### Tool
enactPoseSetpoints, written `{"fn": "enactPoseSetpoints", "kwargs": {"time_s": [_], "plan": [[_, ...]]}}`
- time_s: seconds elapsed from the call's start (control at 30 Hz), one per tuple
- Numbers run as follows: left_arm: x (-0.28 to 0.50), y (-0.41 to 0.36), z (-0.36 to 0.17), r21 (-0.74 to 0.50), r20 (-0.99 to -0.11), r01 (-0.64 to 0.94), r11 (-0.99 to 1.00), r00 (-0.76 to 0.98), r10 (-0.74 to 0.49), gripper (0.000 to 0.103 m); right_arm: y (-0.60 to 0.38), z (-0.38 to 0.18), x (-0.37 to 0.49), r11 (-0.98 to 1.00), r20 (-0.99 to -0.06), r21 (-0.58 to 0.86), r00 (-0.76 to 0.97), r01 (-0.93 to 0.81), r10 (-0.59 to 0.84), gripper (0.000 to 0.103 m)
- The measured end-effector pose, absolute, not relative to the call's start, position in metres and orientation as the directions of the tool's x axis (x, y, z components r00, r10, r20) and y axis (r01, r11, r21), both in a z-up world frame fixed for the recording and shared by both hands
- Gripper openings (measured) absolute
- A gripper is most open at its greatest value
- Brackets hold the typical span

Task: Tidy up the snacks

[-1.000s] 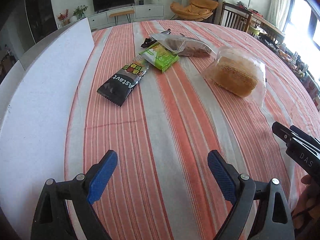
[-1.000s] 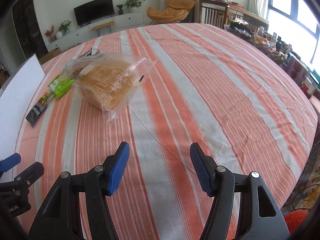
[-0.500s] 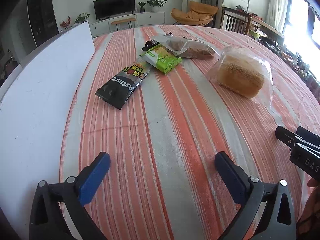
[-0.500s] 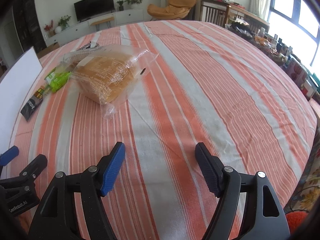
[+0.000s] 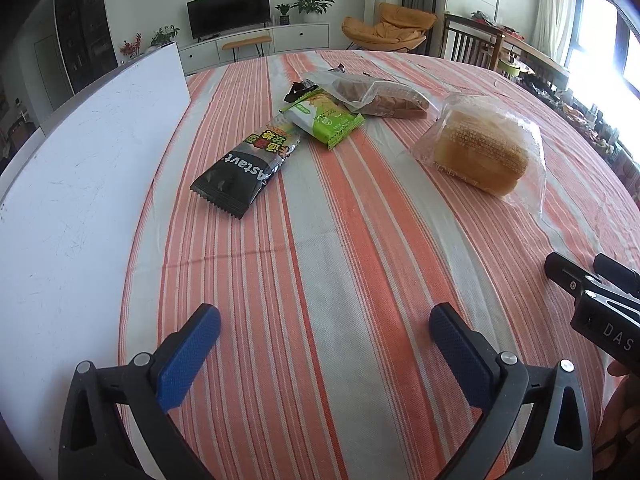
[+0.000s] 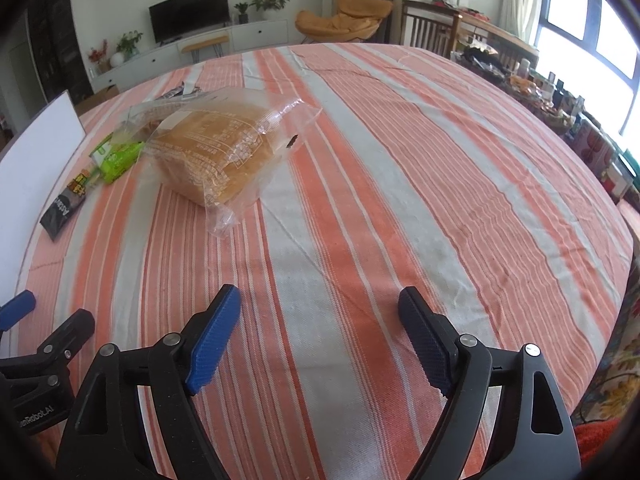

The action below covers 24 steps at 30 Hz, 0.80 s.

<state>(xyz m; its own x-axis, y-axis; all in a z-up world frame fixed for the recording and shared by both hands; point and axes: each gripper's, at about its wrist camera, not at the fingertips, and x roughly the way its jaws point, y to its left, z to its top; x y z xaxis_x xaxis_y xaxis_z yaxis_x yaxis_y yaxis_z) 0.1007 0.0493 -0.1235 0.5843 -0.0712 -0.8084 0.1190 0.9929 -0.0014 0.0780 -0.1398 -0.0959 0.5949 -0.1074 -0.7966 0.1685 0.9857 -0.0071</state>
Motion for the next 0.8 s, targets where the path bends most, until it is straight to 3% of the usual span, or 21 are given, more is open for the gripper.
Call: {"fn": "enactPoseSetpoints", "kwargs": {"time_s": [0.8], "plan": [[0.1013, 0.0487, -0.1234, -0.001, -0.809, 0.119, 0.993, 0.584, -0.07, 0.103, -0.141, -0.0945, 0.0811, 0.988, -0.805, -0.001, 0.586, 0.156, -0.094, 0.088]]}}
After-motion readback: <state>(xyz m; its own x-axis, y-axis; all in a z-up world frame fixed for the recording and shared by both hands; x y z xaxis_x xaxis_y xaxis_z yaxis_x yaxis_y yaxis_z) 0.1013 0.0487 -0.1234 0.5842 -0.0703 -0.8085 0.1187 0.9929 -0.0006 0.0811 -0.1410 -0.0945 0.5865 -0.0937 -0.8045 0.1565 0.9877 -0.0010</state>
